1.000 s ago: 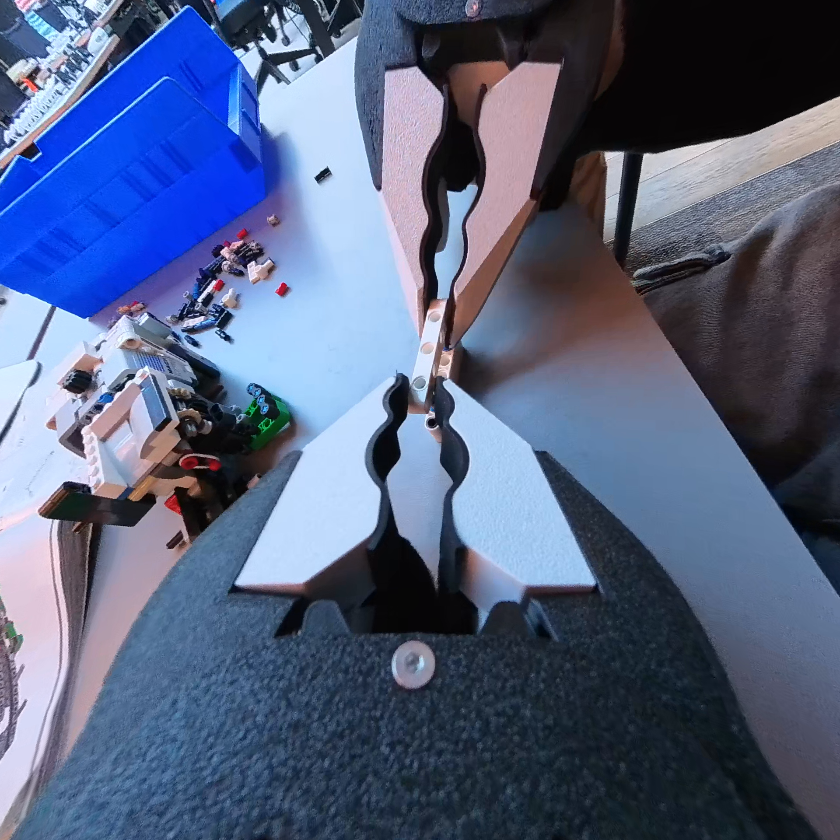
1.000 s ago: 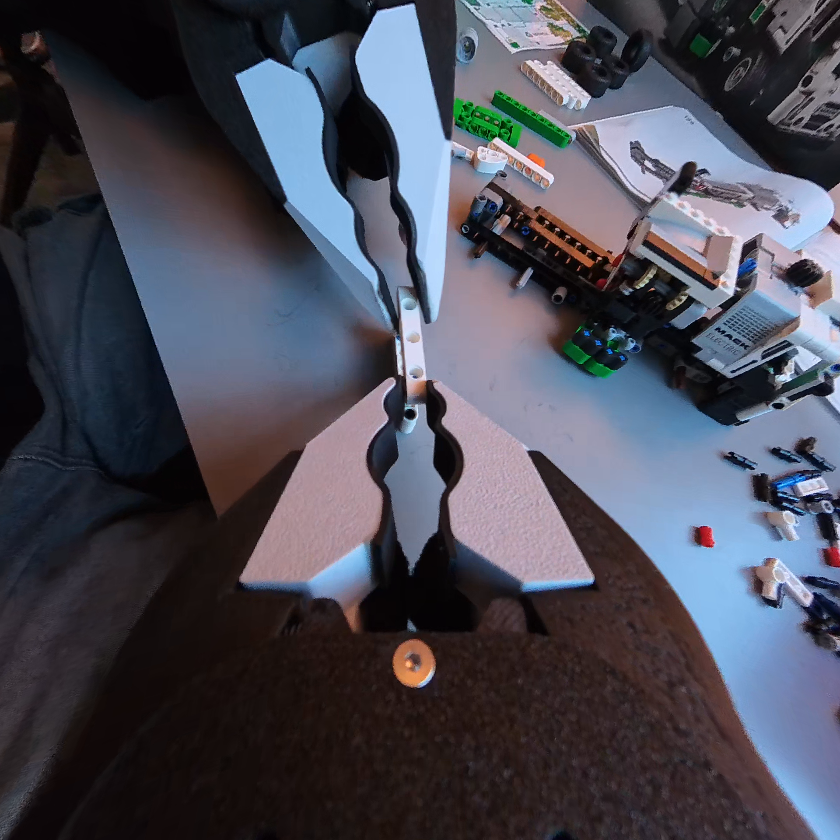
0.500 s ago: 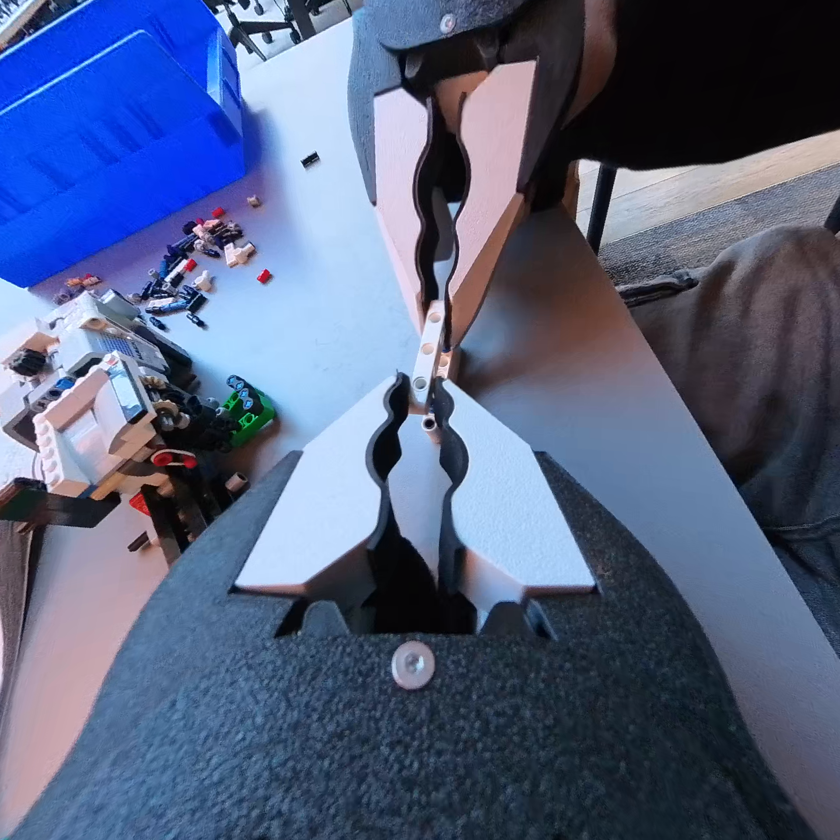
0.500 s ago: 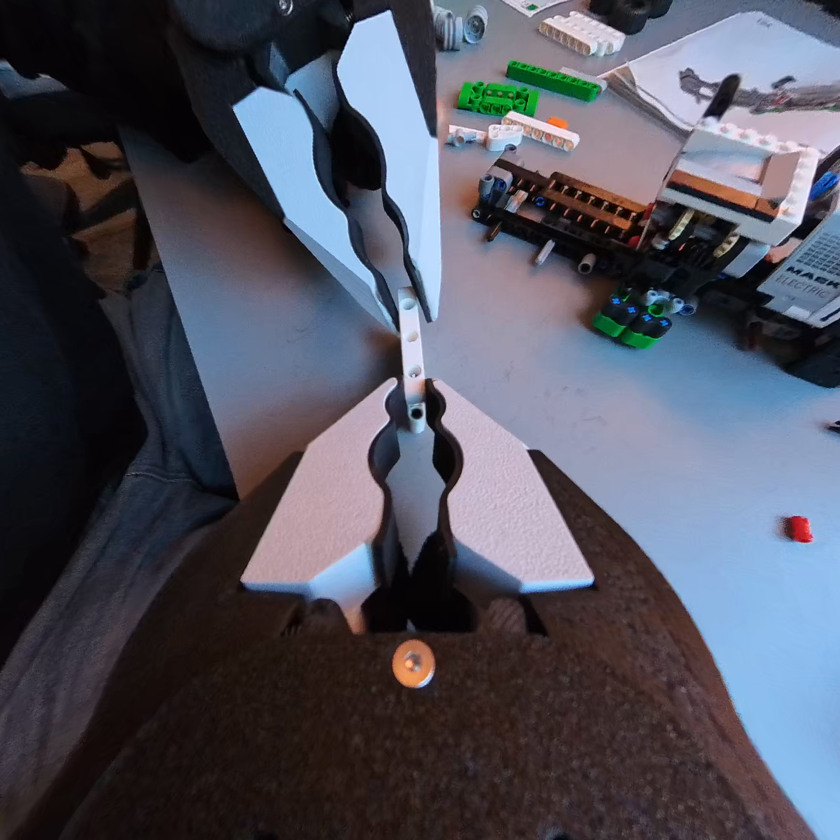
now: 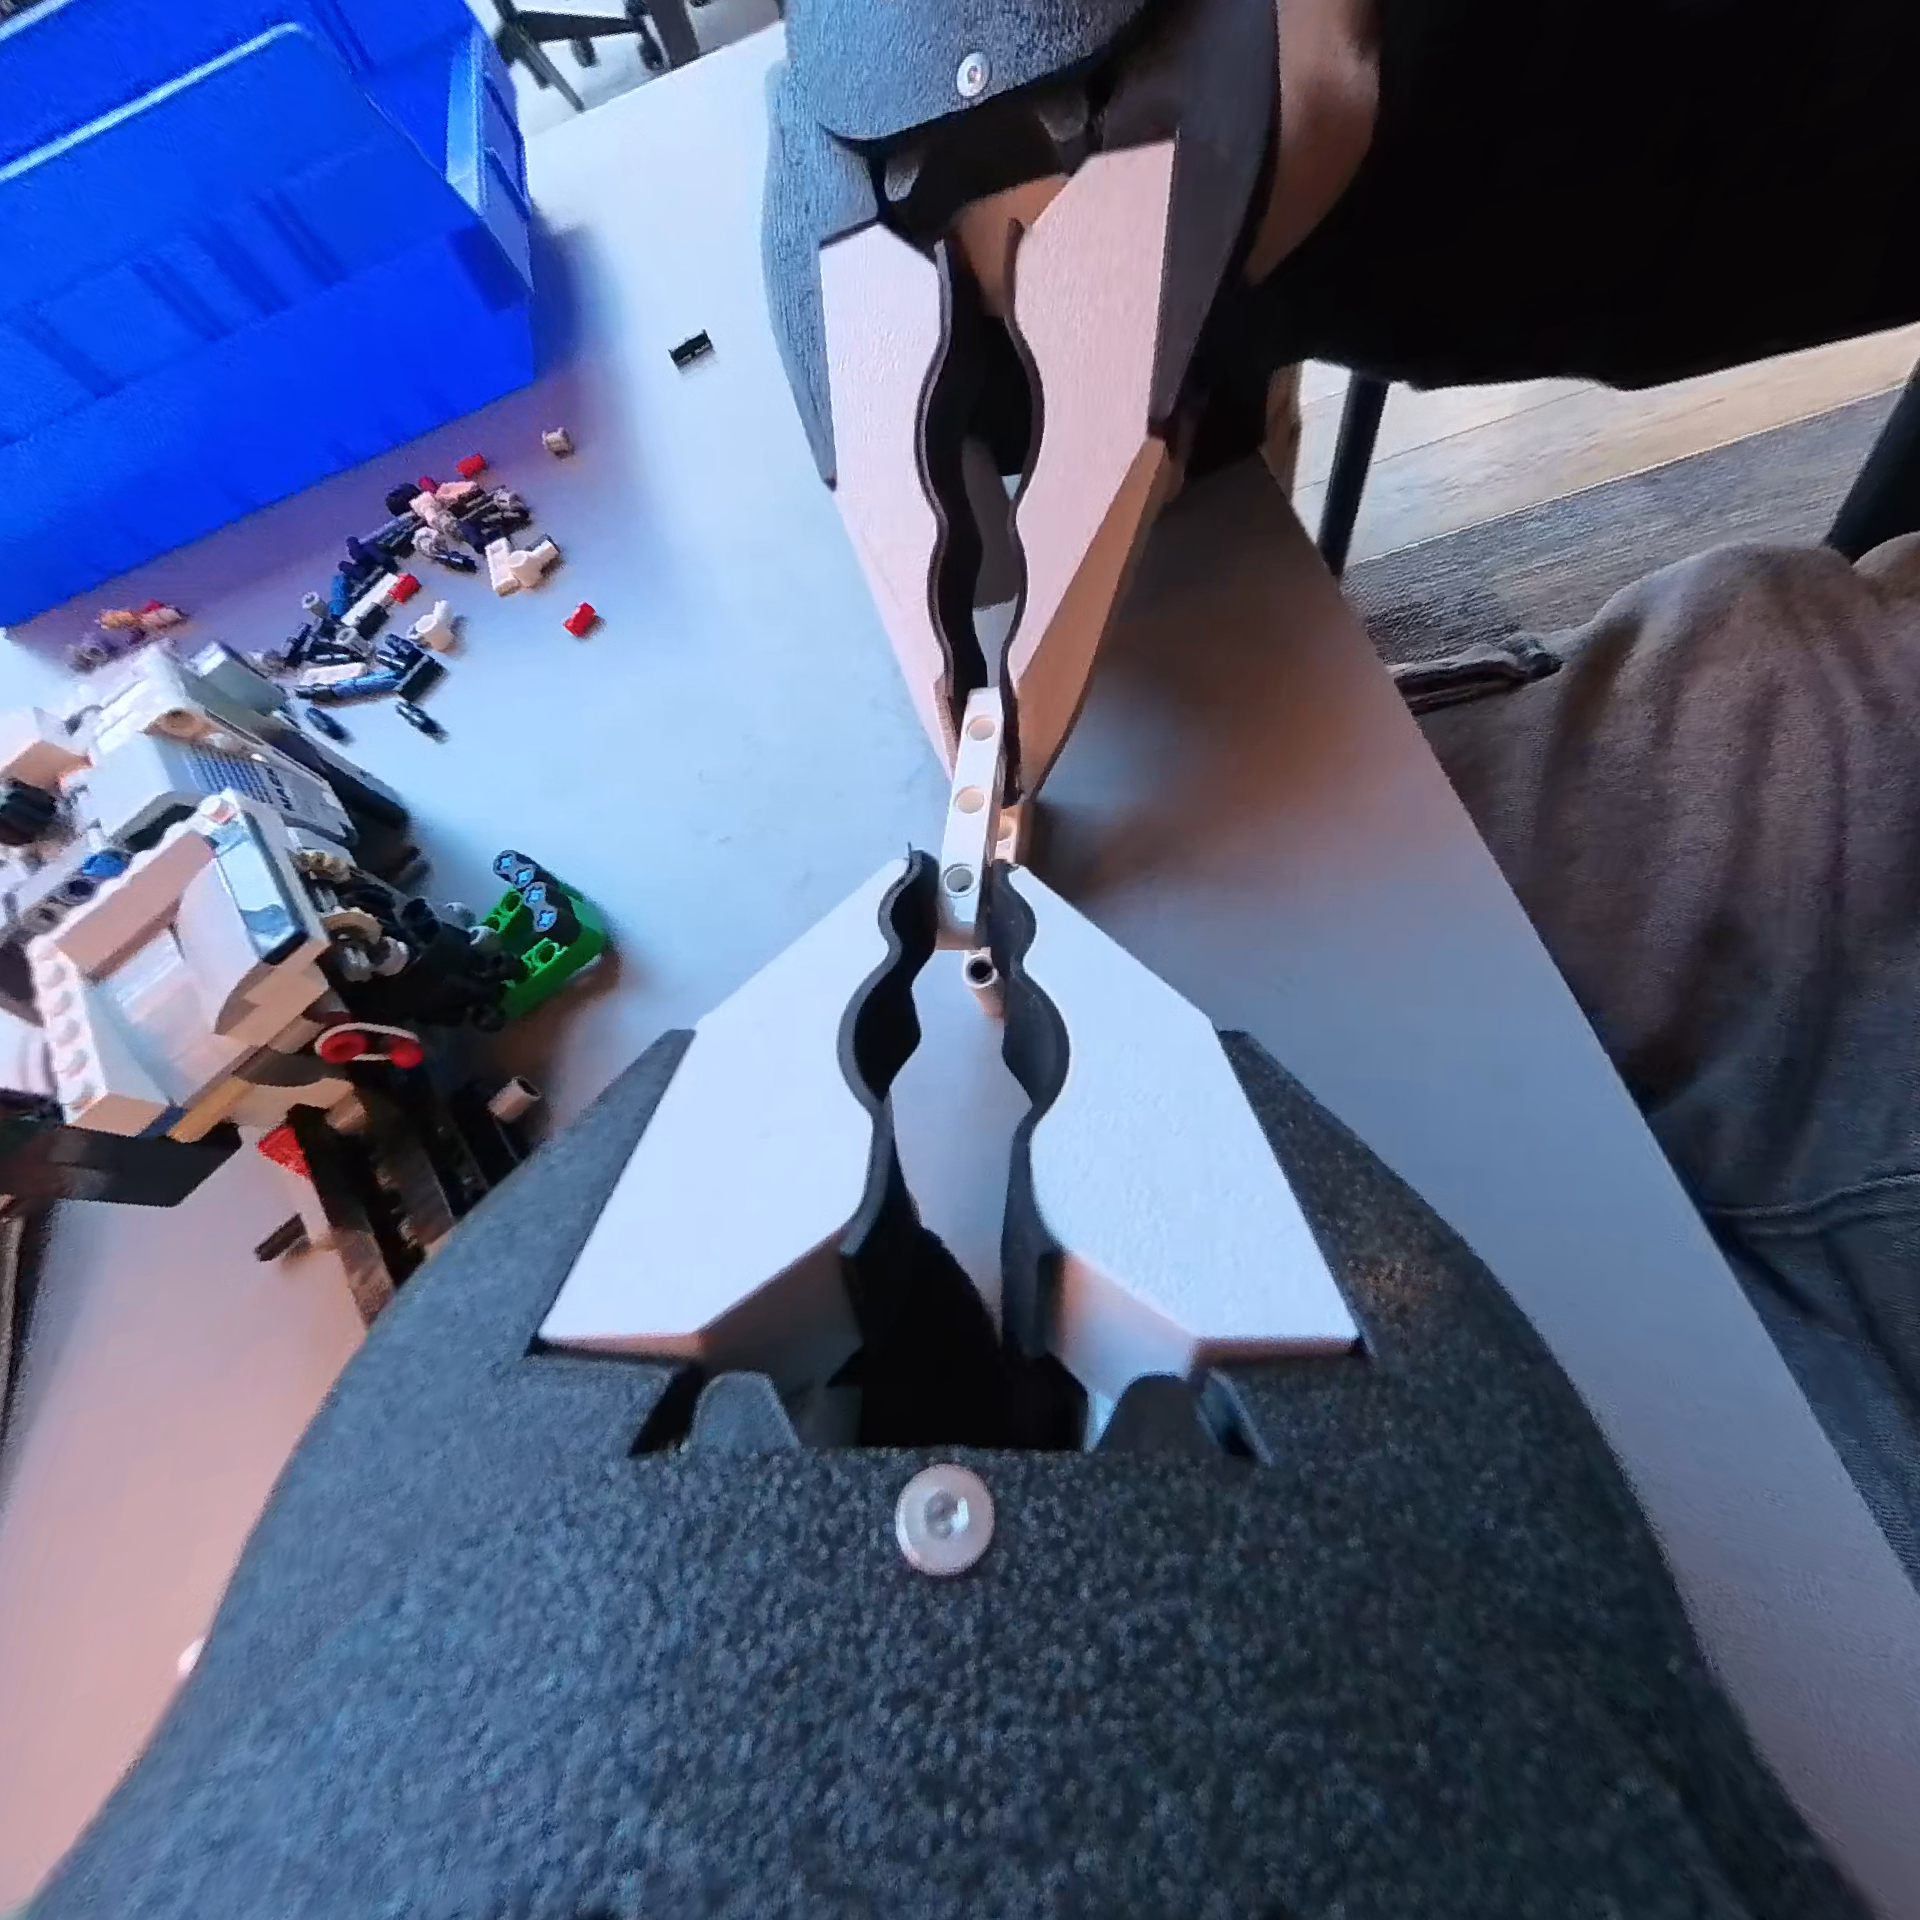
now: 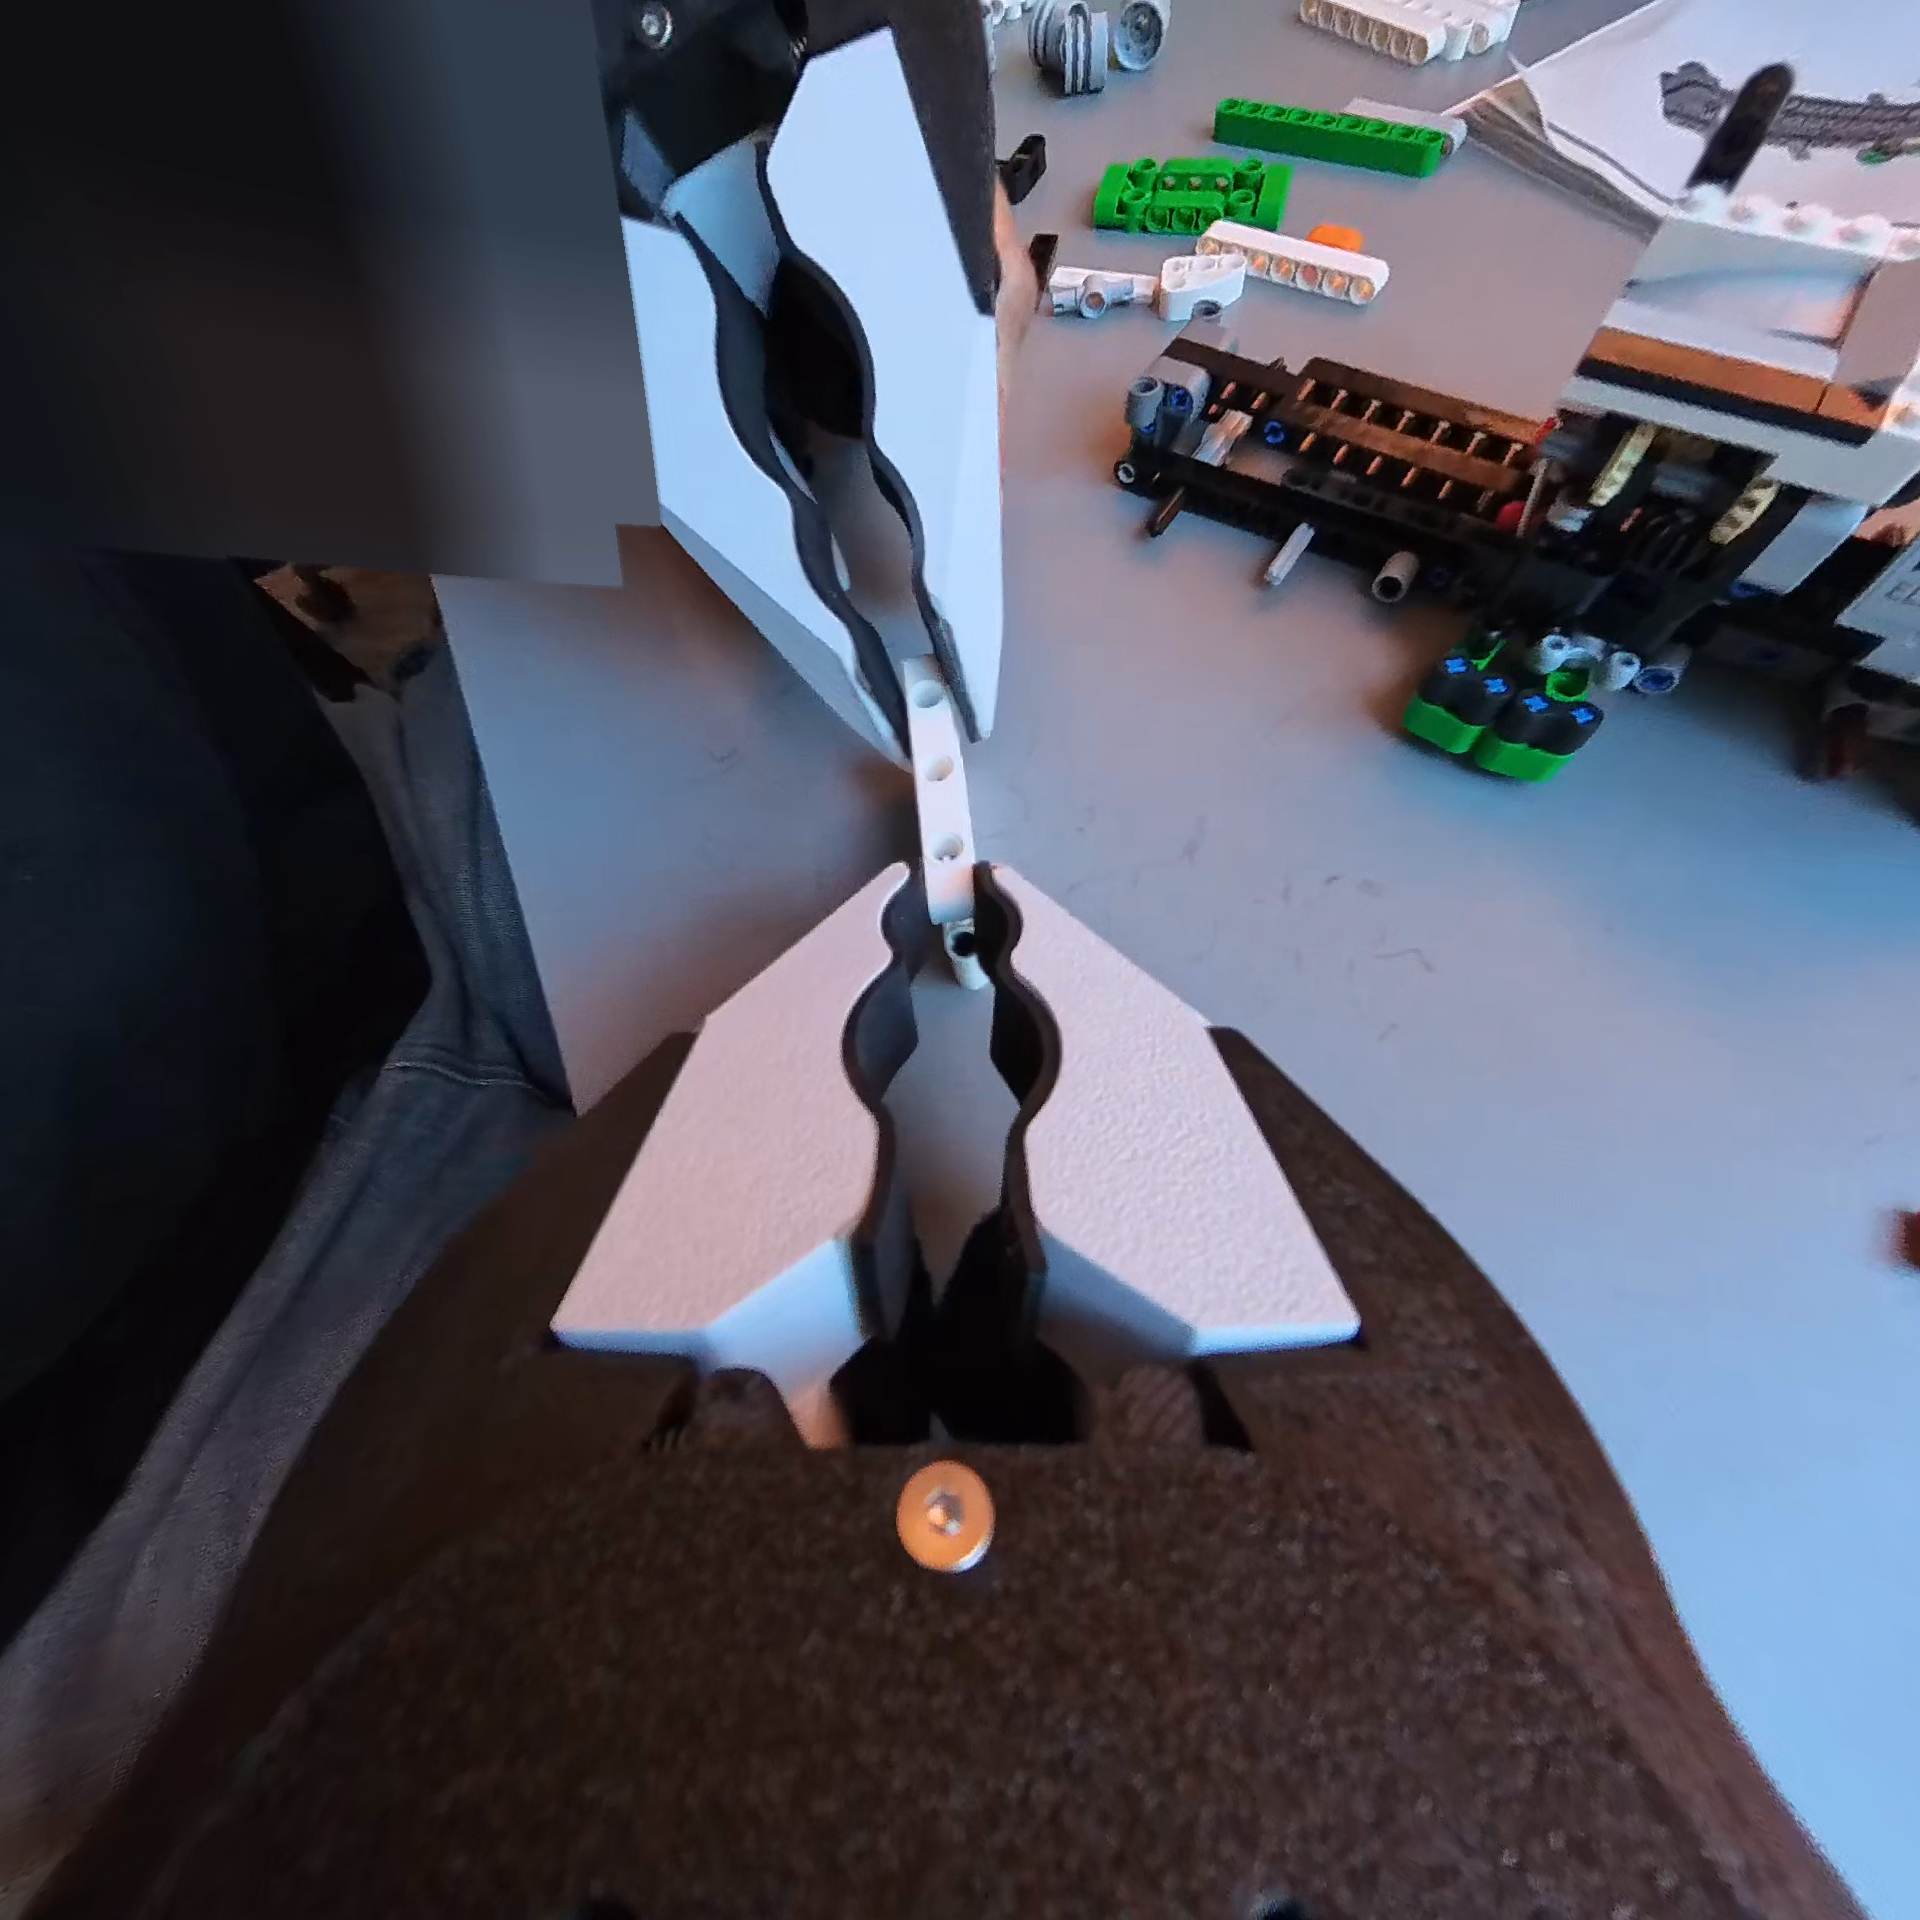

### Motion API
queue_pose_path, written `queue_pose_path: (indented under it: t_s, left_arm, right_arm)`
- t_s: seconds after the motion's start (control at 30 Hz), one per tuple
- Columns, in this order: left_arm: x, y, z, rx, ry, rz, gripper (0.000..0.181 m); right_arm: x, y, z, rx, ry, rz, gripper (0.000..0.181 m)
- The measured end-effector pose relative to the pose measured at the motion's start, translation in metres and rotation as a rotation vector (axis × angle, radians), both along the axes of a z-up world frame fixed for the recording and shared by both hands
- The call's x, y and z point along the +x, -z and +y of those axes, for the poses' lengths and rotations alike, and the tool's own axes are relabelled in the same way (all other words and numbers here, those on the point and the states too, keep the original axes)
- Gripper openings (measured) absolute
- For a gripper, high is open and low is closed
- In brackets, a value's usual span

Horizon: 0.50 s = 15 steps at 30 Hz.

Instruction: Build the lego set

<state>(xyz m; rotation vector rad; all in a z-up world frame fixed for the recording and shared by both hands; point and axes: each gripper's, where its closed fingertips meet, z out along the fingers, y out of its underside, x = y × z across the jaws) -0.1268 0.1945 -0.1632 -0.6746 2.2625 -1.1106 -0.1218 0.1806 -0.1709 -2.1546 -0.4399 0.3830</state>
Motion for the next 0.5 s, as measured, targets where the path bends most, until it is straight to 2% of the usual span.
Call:
queue_pose_path:
  t_s: [0.3,0.5]
  left_arm:
    - [-0.0005,0.0001,-0.0010,-0.048,0.010,0.053,0.008]
    - [-0.0011,-0.0012,-0.0004,-0.038,0.008,0.026,0.010]
  right_arm:
    - [0.0003,0.0003,-0.0001,0.002,-0.001,-0.010,0.007]
    - [-0.0019,0.0004,-0.0010,-0.004,-0.015,-0.001,0.007]
